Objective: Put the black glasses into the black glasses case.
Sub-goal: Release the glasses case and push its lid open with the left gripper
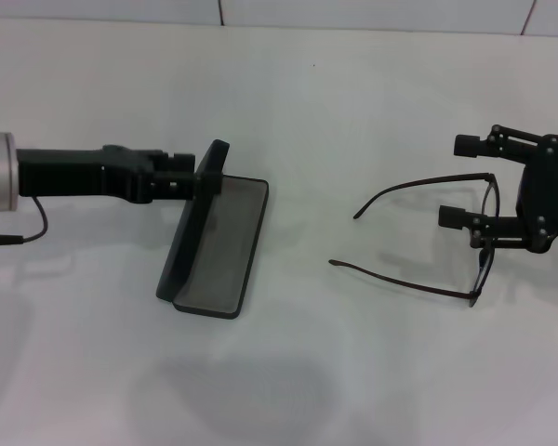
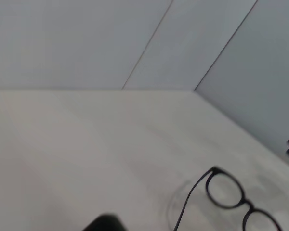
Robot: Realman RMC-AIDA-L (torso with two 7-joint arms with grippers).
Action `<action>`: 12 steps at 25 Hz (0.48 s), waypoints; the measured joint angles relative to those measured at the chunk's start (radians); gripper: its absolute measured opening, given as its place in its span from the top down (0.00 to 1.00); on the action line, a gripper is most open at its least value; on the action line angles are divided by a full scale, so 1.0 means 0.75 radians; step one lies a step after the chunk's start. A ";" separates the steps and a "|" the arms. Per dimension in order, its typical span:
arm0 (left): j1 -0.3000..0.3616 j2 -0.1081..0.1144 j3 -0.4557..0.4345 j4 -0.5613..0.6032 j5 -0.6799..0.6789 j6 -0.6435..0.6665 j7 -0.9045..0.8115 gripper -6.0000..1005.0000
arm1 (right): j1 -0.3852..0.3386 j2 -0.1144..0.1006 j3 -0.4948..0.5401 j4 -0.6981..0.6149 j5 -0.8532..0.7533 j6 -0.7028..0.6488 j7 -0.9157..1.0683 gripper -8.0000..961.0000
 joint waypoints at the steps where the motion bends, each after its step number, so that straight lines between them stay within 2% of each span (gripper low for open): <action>1: -0.008 0.000 0.000 0.000 0.027 -0.014 -0.018 0.23 | 0.000 0.000 0.000 0.000 0.000 0.002 0.000 0.14; 12: -0.034 -0.006 0.000 0.005 0.116 -0.160 -0.050 0.23 | -0.011 0.012 -0.002 0.000 -0.002 0.007 -0.003 0.14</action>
